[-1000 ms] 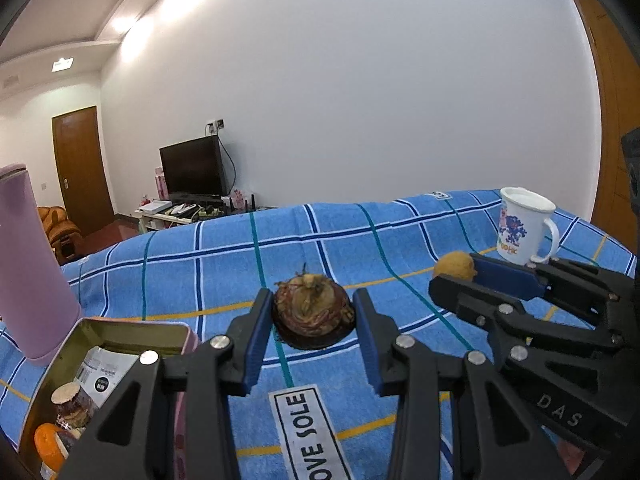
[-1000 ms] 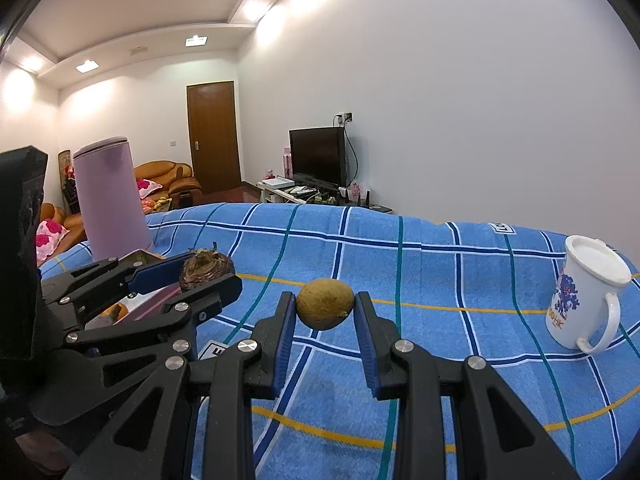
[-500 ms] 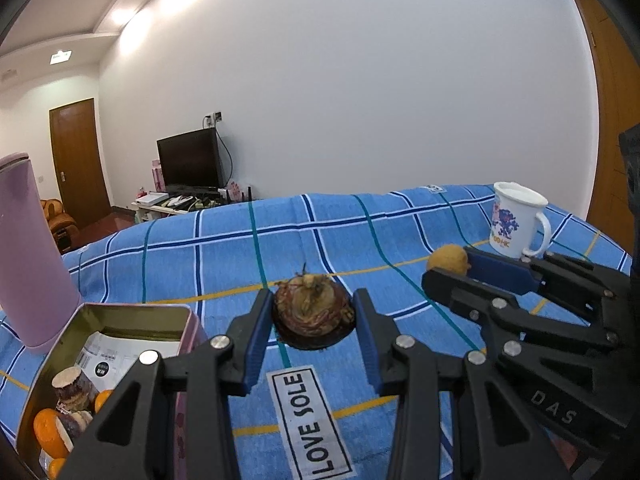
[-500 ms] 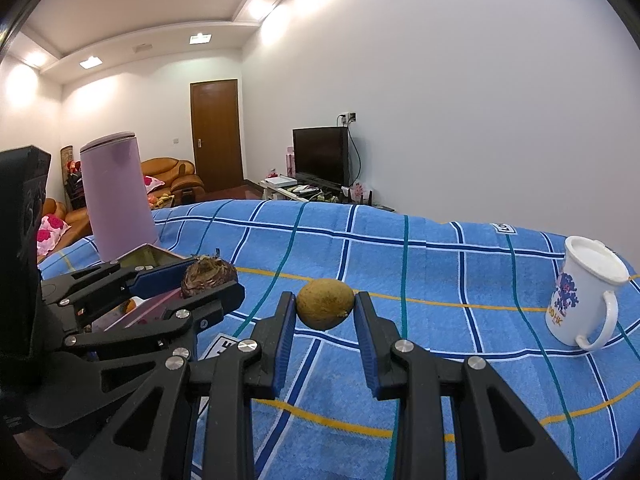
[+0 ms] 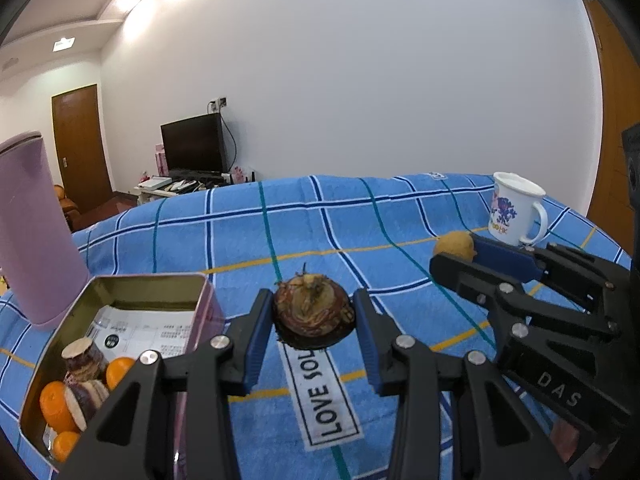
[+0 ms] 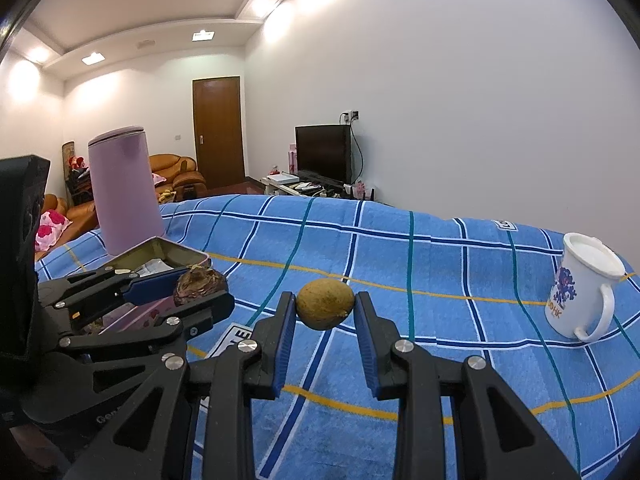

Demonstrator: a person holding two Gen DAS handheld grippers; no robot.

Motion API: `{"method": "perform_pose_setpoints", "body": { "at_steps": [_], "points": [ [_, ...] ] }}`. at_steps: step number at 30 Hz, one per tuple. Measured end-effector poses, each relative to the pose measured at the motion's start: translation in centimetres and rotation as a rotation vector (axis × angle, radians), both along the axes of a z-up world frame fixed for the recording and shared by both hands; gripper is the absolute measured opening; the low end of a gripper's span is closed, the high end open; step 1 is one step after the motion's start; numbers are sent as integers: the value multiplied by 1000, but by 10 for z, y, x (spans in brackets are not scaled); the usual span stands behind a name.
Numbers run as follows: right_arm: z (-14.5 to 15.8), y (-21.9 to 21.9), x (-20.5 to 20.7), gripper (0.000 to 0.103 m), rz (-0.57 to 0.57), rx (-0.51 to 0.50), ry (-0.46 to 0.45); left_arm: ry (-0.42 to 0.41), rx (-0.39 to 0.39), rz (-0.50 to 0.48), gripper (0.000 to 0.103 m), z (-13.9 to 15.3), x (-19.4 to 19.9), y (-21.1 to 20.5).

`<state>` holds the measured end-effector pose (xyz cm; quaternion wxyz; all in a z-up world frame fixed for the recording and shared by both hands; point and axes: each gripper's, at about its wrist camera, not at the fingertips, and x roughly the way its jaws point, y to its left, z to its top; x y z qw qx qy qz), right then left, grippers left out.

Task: Organize fruits
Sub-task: 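Lift and carry the taro and small yellow fruit over the tin tray with both tools, then open the left tool releasing the taro into the tray while the right tool releases the yellow fruit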

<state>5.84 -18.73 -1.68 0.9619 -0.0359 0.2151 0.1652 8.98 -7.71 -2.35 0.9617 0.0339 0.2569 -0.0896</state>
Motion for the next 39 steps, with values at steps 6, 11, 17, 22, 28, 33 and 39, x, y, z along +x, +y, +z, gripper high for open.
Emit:
{"method": "perform_pose_setpoints", "body": {
  "at_steps": [6,11,17,22,28,33,39],
  "points": [
    [-1,5,-5,32,11,-4,4,21,-8,14,42,-1,-8,10],
    [-2,10,-8,32,23,-11,13,33,-13,31,42,-2,-13,19],
    [0,13,-10,32,36,11,31,27,-2,55,42,-2,-21,29],
    [3,22,-14,32,58,17,30,20,-5,63,42,1,-30,38],
    [7,36,-17,32,87,7,26,16,-20,76,42,5,-36,51],
    [13,46,-19,32,113,6,21,11,-35,92,42,10,-41,63],
    [19,64,-21,32,148,0,10,2,-39,110,42,14,-47,75]
  ]
}}
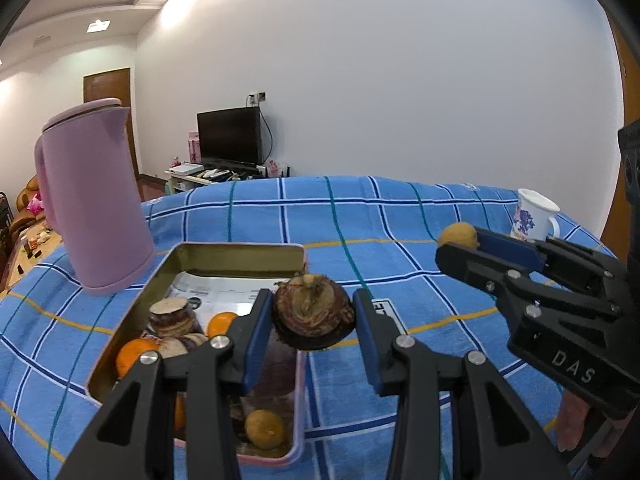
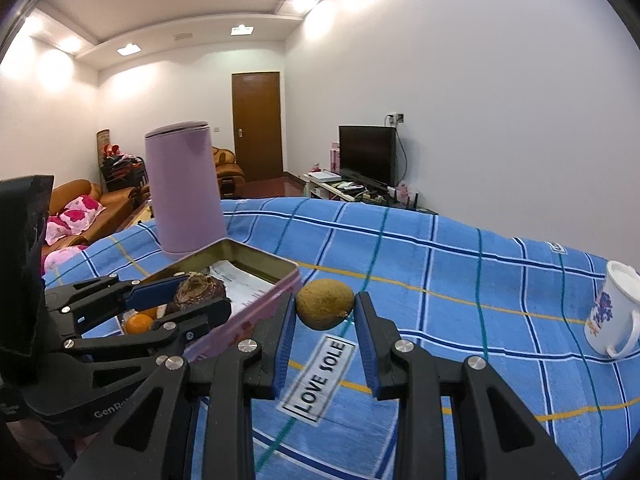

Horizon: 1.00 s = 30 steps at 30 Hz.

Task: Organize fruits
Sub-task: 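Open the left tool releasing the taro into the tray while the right tool releases the yellow fruit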

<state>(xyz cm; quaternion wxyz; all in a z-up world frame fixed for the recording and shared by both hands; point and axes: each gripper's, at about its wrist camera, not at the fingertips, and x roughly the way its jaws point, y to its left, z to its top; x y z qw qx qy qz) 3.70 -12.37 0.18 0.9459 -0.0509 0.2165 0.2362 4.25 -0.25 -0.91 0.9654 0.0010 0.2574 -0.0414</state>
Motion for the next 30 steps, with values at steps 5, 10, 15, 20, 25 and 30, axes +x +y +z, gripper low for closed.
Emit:
{"method": "perform_pose_setpoints", "body": {
  "at_steps": [5,10,15,20,25,30],
  "points": [
    [3,10,0,32,25,6,-2,-7,-4,22,42,3,-4,11],
    [5,20,0,32,45,5,-6,0,-1,52,42,3,-3,22],
    [9,29,2,32,65,7,-7,15,-7,84,42,2,-2,36],
    [10,40,3,32,86,8,-7,15,-11,102,42,2,-3,47],
    [8,52,3,32,106,0,-3,19,-16,120,42,2,-3,59],
    [7,64,4,32,124,-4,2,16,-13,155,42,1,-5,76]
  ]
}}
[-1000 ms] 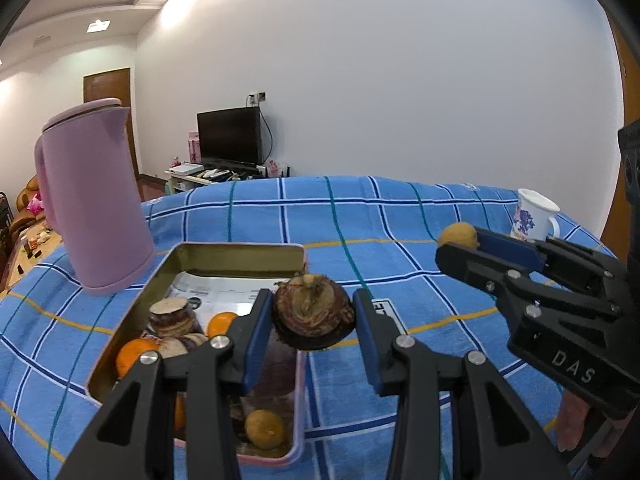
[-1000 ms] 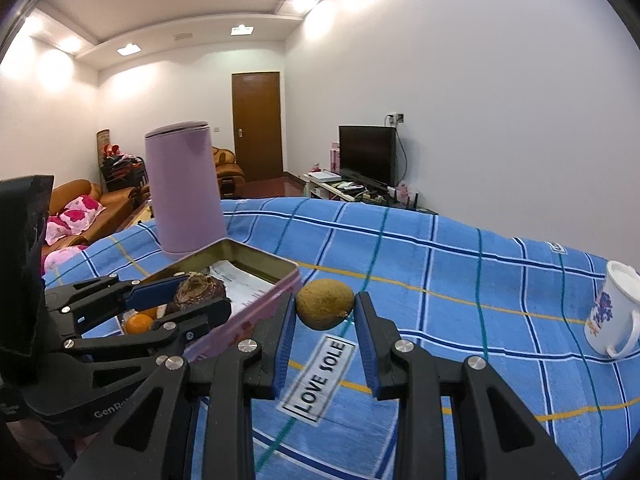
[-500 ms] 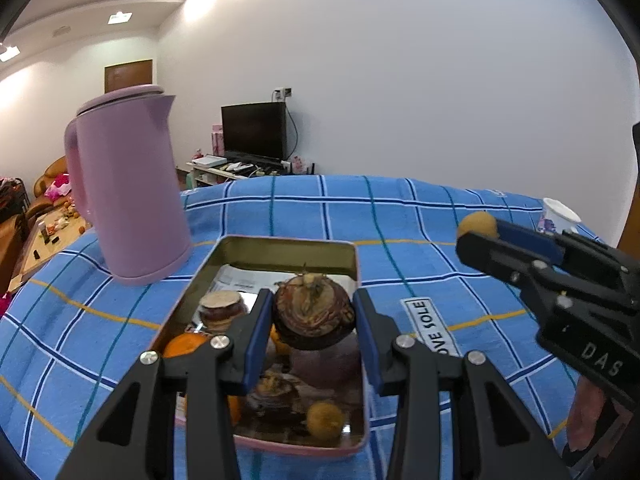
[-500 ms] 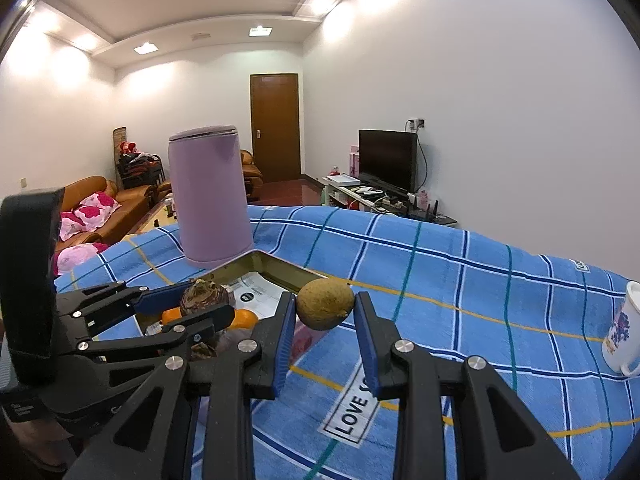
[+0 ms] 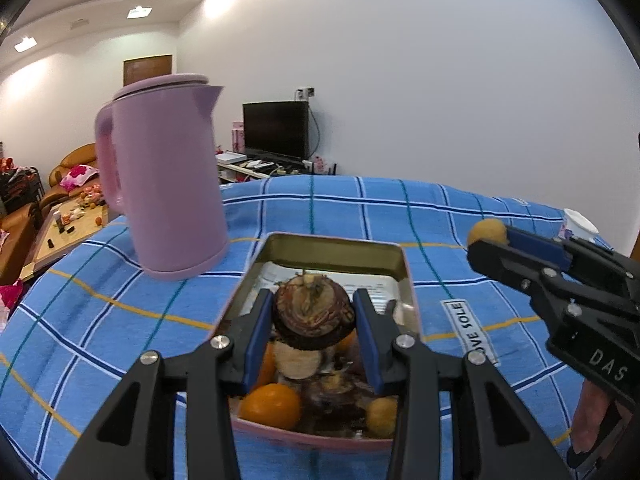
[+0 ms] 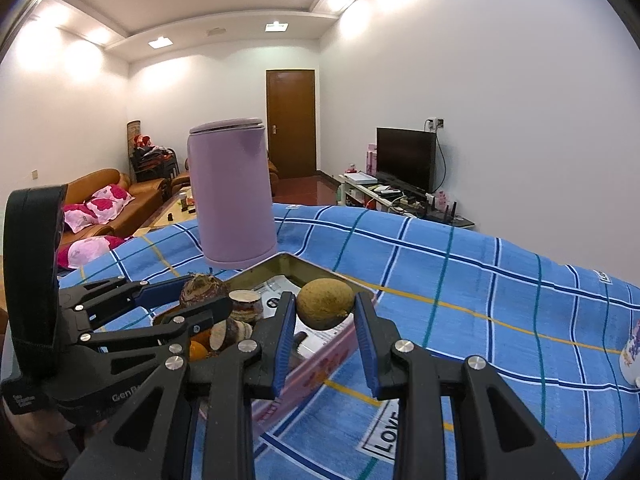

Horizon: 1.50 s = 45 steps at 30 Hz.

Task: Organize fruits
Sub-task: 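Open the left tool releasing the taro into the tray while the right tool releases the yellow fruit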

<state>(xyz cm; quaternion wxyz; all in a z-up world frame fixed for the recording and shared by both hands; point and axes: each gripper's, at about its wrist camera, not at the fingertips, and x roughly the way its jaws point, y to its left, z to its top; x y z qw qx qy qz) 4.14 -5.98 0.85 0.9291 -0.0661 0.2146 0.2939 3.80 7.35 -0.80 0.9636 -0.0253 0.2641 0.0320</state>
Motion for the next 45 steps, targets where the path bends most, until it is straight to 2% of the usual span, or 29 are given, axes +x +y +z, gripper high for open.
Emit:
{"method": "perform_pose_setpoints", "body": {
  "at_steps": [13,45],
  "points": [
    [-10,29,2,32,50,-6,28,35,-19,63,42,-9,2,36],
    [-43,62,6,32,131,-79,163,105,-17,40,42,-27,7,44]
  ]
}}
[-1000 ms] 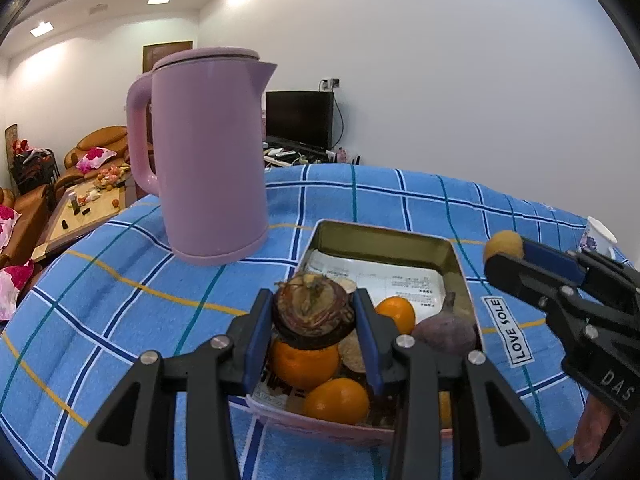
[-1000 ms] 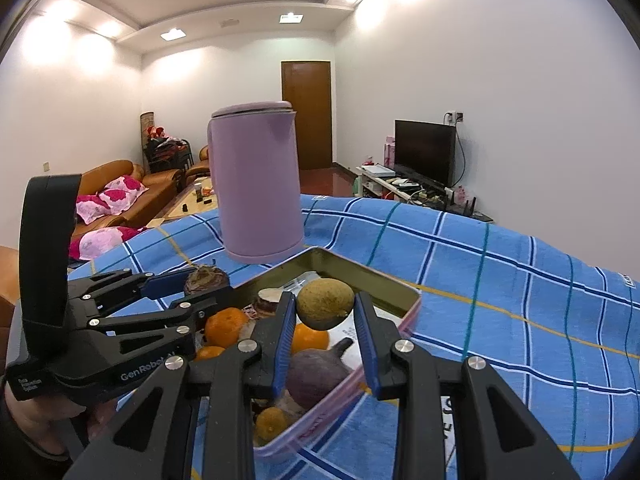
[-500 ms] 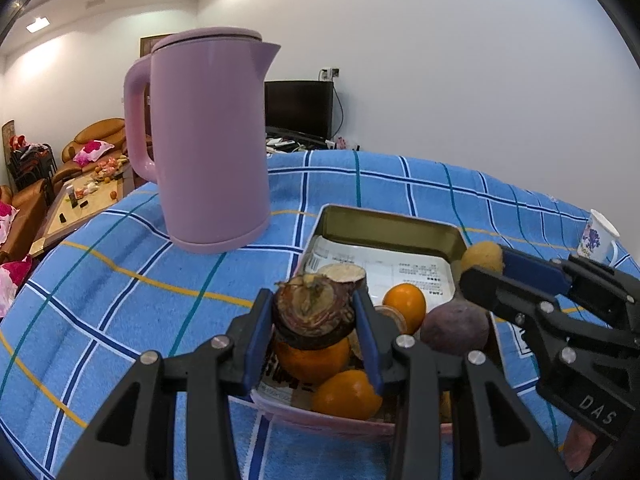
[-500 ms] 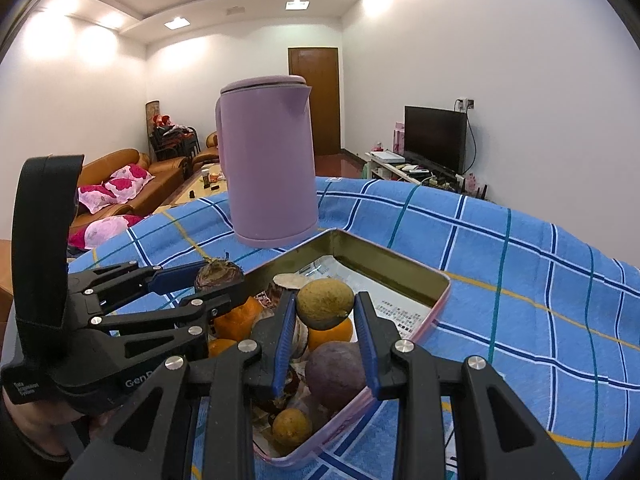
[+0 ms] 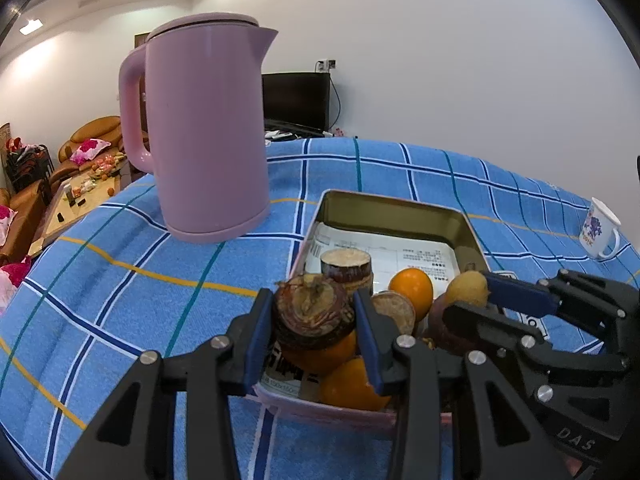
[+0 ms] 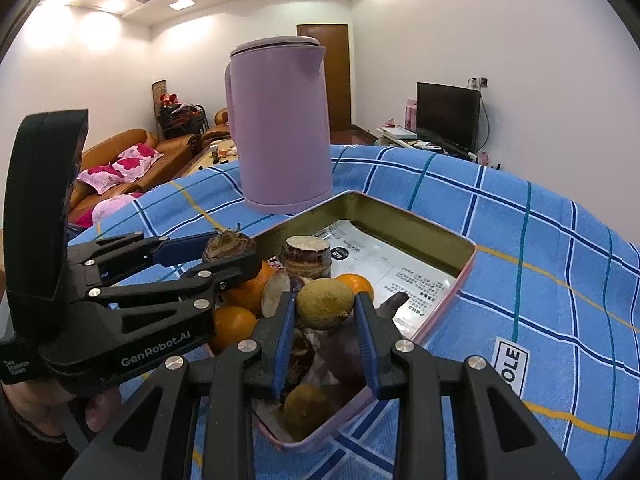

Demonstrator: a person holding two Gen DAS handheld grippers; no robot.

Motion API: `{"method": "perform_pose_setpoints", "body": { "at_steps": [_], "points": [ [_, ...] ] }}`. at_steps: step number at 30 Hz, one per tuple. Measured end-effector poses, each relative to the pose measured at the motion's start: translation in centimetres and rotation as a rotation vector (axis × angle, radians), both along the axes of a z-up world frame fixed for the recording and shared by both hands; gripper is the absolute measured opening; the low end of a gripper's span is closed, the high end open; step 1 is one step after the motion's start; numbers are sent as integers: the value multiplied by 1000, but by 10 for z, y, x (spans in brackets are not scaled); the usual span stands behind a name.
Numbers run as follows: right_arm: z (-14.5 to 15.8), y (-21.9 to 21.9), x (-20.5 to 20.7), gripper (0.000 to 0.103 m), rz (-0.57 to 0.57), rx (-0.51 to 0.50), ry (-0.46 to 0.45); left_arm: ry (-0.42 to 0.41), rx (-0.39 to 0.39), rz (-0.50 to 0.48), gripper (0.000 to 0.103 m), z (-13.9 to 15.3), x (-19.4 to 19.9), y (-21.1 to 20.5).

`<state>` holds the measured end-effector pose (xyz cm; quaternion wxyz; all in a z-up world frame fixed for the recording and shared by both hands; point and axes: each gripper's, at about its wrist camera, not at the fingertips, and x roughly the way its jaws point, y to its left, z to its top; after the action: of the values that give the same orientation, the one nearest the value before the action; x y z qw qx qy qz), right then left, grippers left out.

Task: Organize fruits

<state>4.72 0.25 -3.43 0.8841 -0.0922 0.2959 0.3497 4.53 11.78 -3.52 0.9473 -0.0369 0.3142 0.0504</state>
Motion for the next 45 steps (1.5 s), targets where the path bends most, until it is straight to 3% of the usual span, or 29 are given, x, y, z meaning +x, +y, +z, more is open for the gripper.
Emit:
{"method": "perform_pose_setpoints", "body": {
  "at_steps": [2,4,5,7,21,26,30,35,38,45],
  "points": [
    [0,0,-3,34,-7,-5,-11,-2,-4,0,43,1,-2,-1],
    [1,-2,-5,47,-6,-1,-10,-8,-17,-15,50,2,-5,-2],
    [1,-3,-6,48,-5,4,-9,-12,-17,-16,53,3,-7,-2],
    [3,-5,-9,49,-8,6,-16,-28,-8,-5,64,7,-11,-4],
    [32,-56,-24,50,-163,61,-73,-116,-33,3,80,32,-34,-10],
    [43,-78,-32,59,-226,91,-94,-132,-24,-23,81,39,-40,-23],
    [50,-93,-36,60,-257,110,-106,-142,-14,-24,90,42,-43,-30],
    [53,-106,-38,61,-279,129,-109,-143,-7,-32,91,45,-45,-36],
    [52,-110,-39,61,-285,136,-111,-151,-8,-31,97,46,-47,-38],
    [57,-114,-44,61,-289,145,-128,-153,0,-37,98,48,-48,-43]
  ]
}}
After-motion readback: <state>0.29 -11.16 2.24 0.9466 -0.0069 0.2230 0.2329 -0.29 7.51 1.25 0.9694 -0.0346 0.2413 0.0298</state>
